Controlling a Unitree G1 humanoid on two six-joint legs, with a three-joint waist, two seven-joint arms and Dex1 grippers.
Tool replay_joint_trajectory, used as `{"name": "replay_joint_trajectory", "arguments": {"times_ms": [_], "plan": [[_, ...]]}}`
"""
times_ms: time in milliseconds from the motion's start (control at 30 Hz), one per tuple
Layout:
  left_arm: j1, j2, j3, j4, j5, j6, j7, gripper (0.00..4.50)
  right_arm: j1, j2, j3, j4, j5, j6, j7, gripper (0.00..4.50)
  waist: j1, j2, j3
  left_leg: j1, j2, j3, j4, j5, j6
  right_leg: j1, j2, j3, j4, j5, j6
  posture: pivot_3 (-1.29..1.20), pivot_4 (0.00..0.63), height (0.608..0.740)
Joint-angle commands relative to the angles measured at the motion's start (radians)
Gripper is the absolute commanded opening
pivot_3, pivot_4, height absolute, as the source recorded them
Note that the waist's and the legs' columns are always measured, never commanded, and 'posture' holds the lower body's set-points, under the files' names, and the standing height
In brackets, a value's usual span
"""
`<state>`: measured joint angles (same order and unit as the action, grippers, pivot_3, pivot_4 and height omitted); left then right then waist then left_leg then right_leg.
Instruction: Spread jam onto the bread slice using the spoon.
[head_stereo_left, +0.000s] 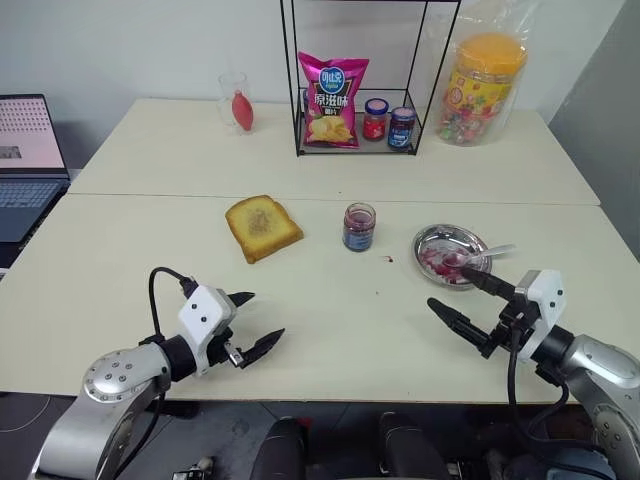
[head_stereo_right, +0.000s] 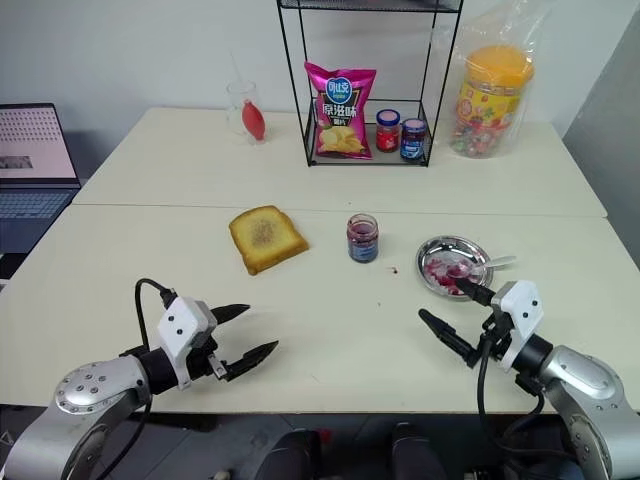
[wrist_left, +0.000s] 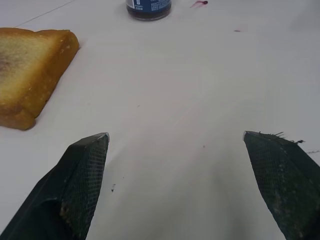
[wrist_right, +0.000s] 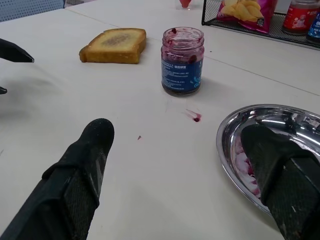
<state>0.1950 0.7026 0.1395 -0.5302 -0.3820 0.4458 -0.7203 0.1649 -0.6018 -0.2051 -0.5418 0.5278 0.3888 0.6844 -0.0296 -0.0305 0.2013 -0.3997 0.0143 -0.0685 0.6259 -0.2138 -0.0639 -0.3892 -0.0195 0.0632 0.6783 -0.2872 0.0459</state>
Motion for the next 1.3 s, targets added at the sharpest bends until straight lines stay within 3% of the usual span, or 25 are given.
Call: {"name": "replay_joint_trajectory", "arguments": {"times_ms": [33, 400, 567, 700, 1033, 1300], "plan": [[-0.008, 0.012, 0.013, -0.036, -0.018, -0.012, -0.023, 4.50, -0.007, -0.005, -0.012, -0.039, -0.001, -0.006, -0.010, 4.43, 0.000, 0.000, 0.000, 0.000, 0.000, 0.000, 0.000, 0.000, 0.000, 0.000, 0.000, 0.000, 0.000, 0.000, 0.000, 0.00, 0.150, 0.740], [-0.034, 0.000, -0.020, -0.004, 0.056, -0.041, 0.012, 4.50, -0.013, -0.001, 0.009, -0.051, -0.001, 0.000, -0.031, 4.43, 0.000, 0.000, 0.000, 0.000, 0.000, 0.000, 0.000, 0.000, 0.000, 0.000, 0.000, 0.000, 0.000, 0.000, 0.000, 0.00, 0.150, 0.740], [-0.052, -0.046, 0.019, 0.029, 0.032, -0.109, 0.009, 4.50, -0.012, -0.001, 0.022, -0.043, -0.007, -0.013, -0.028, 4.43, 0.000, 0.000, 0.000, 0.000, 0.000, 0.000, 0.000, 0.000, 0.000, 0.000, 0.000, 0.000, 0.000, 0.000, 0.000, 0.00, 0.150, 0.740], [-0.076, -0.129, 0.079, 0.076, 0.033, -0.146, 0.101, 4.50, -0.049, -0.002, 0.043, -0.039, 0.011, 0.002, -0.016, 4.43, -0.001, 0.000, 0.000, 0.000, 0.000, 0.001, 0.000, 0.000, 0.000, 0.000, 0.000, 0.001, 0.000, 0.000, 0.001, 0.00, 0.150, 0.740], [-0.272, -0.319, 0.174, 0.210, -0.040, 0.087, 0.397, 4.50, -0.220, -0.011, 0.109, -0.085, 0.061, 0.184, -0.081, 4.43, 0.000, -0.002, -0.001, 0.000, -0.001, 0.000, 0.002, 0.000, 0.000, 0.001, 0.000, 0.000, 0.000, 0.006, 0.009, 0.00, 0.150, 0.740], [-0.546, -0.435, 0.232, 0.473, -0.101, 0.237, 0.577, 4.50, -0.393, -0.036, 0.160, -0.090, 0.116, 0.383, -0.115, 4.43, 0.000, -0.003, -0.002, -0.001, -0.002, -0.002, 0.003, 0.000, 0.000, 0.001, 0.001, -0.002, 0.000, 0.007, 0.011, 0.00, 0.150, 0.740]]}}
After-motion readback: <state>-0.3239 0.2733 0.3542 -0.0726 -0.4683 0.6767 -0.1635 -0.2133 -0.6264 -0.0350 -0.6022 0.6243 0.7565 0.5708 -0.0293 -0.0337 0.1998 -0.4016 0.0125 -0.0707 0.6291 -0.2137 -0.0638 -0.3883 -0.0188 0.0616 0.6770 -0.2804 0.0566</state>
